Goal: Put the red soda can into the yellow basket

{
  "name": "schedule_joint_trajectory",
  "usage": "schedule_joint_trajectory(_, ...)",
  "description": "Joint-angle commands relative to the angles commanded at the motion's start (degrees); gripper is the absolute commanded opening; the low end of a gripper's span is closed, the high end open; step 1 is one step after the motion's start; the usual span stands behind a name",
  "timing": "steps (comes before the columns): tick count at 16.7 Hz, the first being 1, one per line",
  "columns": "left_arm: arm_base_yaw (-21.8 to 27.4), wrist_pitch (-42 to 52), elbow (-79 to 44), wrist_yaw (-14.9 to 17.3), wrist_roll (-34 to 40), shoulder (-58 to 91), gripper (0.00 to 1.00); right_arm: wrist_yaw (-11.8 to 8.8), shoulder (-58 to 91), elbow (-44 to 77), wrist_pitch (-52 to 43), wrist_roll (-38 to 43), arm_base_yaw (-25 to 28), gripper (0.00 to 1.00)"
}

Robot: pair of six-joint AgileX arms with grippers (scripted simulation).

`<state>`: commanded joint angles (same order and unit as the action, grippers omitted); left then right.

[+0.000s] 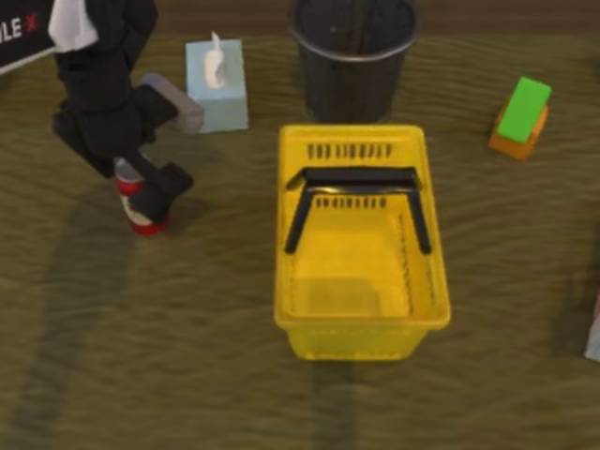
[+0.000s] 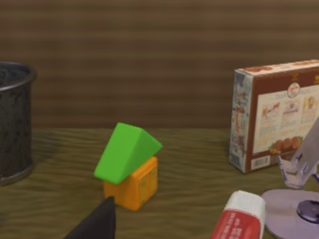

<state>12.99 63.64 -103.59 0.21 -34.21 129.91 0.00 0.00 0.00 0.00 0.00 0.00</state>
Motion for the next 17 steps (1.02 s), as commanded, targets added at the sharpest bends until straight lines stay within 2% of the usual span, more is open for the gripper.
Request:
schedule_joint_trajectory(1, 0.0, 0.0, 0.0, 0.0, 0.0, 0.0, 1.0, 0.0, 0.0, 0.0, 0.0, 0.0, 0.0, 1.0)
schedule_joint_trajectory(14, 0.0, 0.0, 0.0, 0.0, 0.0, 0.0, 0.02, 0.0, 0.0, 0.0, 0.0, 0.0, 0.0, 1.0)
schedule_joint_trajectory(17, 0.0, 0.0, 0.0, 0.0, 0.0, 0.0, 0.0, 0.0, 0.0, 0.0, 0.0, 0.0, 0.0, 1.0)
